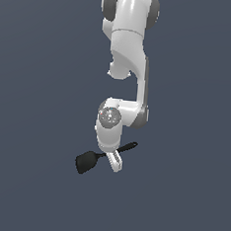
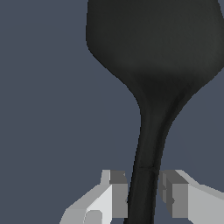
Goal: Pick up the object and move it to a goal position.
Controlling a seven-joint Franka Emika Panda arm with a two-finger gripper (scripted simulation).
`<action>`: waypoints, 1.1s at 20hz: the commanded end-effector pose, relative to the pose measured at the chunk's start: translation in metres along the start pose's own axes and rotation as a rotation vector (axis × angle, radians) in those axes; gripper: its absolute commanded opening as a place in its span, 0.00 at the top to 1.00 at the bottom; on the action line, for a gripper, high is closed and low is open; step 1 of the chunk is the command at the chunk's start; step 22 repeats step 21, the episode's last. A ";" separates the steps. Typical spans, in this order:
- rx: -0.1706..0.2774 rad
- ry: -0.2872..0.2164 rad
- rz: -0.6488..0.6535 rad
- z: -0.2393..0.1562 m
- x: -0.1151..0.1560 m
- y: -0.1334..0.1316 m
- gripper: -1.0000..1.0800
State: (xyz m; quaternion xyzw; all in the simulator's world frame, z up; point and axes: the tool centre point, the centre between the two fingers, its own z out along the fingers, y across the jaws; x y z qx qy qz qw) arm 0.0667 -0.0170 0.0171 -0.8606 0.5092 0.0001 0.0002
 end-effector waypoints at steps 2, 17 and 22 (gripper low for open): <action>0.000 0.000 0.000 0.000 0.002 0.004 1.00; 0.000 0.000 0.000 -0.004 0.046 0.070 1.00; 0.000 0.000 0.000 -0.005 0.050 0.076 1.00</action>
